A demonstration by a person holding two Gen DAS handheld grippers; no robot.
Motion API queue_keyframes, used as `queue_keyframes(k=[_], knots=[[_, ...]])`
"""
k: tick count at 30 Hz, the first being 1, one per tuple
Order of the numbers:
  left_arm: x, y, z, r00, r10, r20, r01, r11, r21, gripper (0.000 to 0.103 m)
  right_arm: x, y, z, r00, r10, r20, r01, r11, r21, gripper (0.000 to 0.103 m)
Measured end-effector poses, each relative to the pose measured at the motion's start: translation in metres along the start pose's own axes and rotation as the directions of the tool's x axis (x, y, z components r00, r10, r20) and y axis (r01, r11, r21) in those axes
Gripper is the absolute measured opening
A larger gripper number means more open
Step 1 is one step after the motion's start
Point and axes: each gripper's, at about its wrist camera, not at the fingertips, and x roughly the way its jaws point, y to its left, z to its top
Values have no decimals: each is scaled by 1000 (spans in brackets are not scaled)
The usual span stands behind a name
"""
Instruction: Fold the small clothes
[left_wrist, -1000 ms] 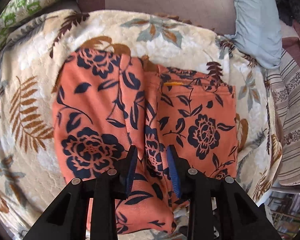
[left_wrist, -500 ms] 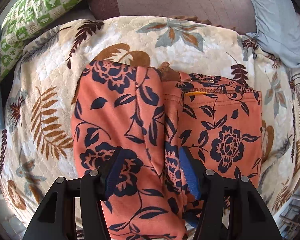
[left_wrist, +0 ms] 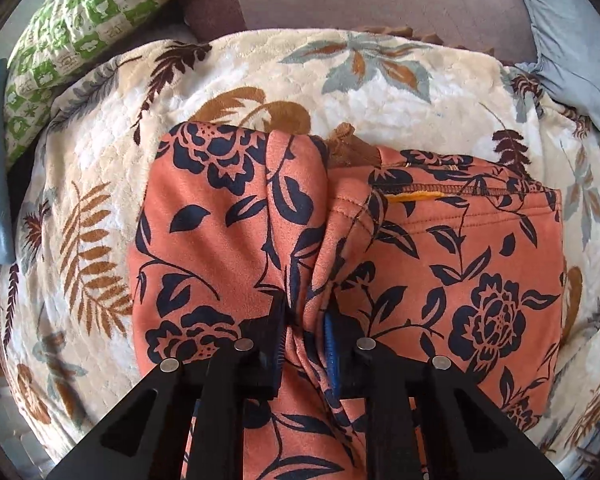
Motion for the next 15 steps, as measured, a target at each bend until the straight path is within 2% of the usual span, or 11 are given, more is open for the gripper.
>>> queue_keyframes(k=[5, 11, 15], knots=[[-34, -7, -14, 995, 33, 98, -33, 999, 1, 15, -15, 10, 9, 999, 30, 24, -29, 999, -16, 18], [-66, -16, -19, 990, 31, 138, -31, 999, -9, 15, -46, 23, 15, 997, 1, 78, 6, 995, -97, 18], [-83, -28, -20, 988, 30, 154, -28, 1000, -12, 15, -69, 21, 16, 993, -8, 120, 20, 995, -98, 18]])
